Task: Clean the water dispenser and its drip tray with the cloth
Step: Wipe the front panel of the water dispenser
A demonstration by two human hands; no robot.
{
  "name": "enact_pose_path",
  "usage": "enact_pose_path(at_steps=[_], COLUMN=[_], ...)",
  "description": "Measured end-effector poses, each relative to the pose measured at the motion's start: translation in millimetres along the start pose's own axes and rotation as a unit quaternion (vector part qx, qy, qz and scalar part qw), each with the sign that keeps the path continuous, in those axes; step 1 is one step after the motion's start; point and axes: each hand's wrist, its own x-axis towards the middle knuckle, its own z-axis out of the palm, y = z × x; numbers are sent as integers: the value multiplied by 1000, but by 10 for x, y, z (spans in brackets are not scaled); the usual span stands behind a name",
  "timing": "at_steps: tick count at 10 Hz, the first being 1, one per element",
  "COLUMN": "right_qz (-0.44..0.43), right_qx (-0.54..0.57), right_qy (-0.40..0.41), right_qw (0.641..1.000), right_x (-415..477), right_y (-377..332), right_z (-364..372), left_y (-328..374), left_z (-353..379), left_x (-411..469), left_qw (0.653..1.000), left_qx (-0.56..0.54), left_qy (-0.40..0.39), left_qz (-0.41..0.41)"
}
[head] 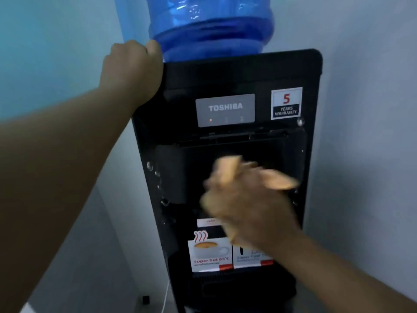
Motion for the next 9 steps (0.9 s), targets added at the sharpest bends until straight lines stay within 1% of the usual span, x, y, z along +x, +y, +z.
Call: enact_pose_path(at_steps=[1, 2, 3, 4, 5, 6, 7, 8, 9], right_qz=[217, 73, -9, 186, 204, -2, -9, 143, 180], right_qx=[14, -36, 58, 89, 104, 69, 33, 29, 42], right_qy=[105, 75, 22, 122, 171, 105, 80, 98, 160], right_qw=[970, 994, 998, 971, 958, 992, 996, 984, 970], right_x=[187, 563, 301, 126, 562, 770, 457, 214, 528], right_y=[289, -374, -275, 99, -208, -597, -280, 136, -35], right_z=[-154, 89, 162, -74, 22, 184, 7, -252, -209], left_y=[-22, 39, 44, 28, 7, -1, -5, -1, -5], left_z=[42, 74, 71, 78, 97, 86, 41, 34, 23], left_x=[19, 28, 32, 55, 74, 80, 25, -18, -18], left_qw=[1000, 999, 998, 997, 995, 995, 995, 996, 996], left_qx=[-16, 14, 13, 28, 34, 35, 35, 45, 44], left_qy=[3, 7, 0, 17, 26, 27, 41, 53, 54], left_qz=[-14, -52, -67, -74, -87, -88, -80, -58, -59])
